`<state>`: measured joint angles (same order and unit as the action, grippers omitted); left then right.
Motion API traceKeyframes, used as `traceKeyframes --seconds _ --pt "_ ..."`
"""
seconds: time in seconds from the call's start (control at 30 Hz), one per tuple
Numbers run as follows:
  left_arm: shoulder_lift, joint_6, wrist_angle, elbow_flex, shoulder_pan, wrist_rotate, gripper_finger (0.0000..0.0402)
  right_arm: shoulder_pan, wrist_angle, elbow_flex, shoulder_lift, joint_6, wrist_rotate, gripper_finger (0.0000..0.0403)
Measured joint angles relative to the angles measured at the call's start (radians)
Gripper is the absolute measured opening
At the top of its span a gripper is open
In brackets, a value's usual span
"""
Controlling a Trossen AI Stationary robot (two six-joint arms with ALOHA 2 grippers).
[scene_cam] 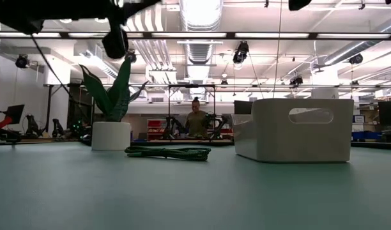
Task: Pick and place USB-C Cables
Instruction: Put the black charger cable into the gray bin
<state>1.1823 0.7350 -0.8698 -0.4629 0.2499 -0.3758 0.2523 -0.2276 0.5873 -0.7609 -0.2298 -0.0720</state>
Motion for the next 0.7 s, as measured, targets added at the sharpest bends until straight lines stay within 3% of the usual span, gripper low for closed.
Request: traceKeyframes --seconds 0.3,0.5,0.7 --pt "0.134 0.421 0.465 -0.163 0.109 -0.026 0.0000 0.000 0.006 -0.064 0.119 -0.010 0.001 0.0008" --pt "0.136 0.781 0.961 -0.291 0.229 -0.020 0.0000 0.000 0.007 -0.082 0.146 -0.020 0.001 0.0008" --pt "0.211 1.148 1.523 -0.489 0.364 0.167 0.0000 0.000 0.006 -0.082 0.145 -0.035 0.001 0.0008"
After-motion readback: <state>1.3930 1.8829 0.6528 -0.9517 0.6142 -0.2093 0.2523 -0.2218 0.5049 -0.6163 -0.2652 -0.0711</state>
